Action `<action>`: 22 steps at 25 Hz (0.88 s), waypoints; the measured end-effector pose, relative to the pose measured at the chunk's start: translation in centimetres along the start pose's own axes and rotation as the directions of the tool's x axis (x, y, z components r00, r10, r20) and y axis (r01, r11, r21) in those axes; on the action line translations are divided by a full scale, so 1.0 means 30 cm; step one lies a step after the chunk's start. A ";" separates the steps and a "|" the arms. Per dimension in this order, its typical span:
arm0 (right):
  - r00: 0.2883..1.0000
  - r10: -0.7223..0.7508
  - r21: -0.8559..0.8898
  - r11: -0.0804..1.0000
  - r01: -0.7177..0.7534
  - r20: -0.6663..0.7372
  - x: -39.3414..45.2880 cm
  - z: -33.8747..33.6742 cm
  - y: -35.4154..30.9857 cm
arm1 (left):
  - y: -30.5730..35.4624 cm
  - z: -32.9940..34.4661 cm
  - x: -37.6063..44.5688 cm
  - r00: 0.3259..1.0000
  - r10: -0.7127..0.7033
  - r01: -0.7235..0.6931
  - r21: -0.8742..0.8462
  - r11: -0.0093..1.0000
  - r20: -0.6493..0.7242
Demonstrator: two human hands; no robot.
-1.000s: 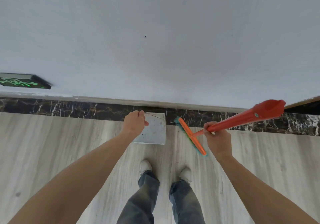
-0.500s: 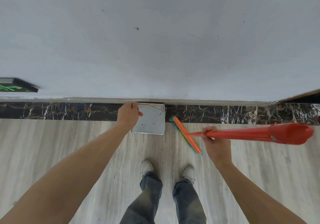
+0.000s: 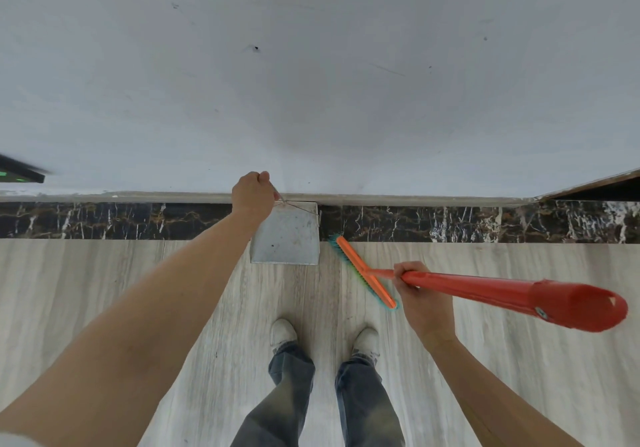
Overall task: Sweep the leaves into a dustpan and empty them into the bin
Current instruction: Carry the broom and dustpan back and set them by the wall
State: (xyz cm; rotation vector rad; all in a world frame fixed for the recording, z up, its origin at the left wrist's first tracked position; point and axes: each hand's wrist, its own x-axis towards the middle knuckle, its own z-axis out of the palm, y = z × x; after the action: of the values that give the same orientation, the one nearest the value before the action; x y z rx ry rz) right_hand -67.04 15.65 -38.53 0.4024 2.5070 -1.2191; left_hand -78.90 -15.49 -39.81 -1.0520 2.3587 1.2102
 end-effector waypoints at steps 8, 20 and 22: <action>0.999 0.016 -0.022 1.000 -0.016 0.028 -0.019 0.008 -0.009 | -0.006 -0.053 0.040 0.993 -0.105 0.104 -0.015 0.994 -0.054; 0.958 -0.104 -0.225 0.960 0.166 0.266 -0.082 0.058 -0.226 | 0.054 -0.206 -0.388 0.846 0.500 -0.474 -0.168 0.864 0.185; 0.946 -0.144 -0.268 0.937 0.225 0.291 -0.086 0.091 -0.306 | 0.023 -0.227 -0.516 0.664 0.633 -0.608 -0.206 0.767 0.398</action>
State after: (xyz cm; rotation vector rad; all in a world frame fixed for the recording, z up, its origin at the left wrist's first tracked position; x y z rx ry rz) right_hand -67.78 7.74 -32.60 -0.0754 2.4743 -0.8646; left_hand -68.22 -13.25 -26.88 0.1069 2.3517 1.5315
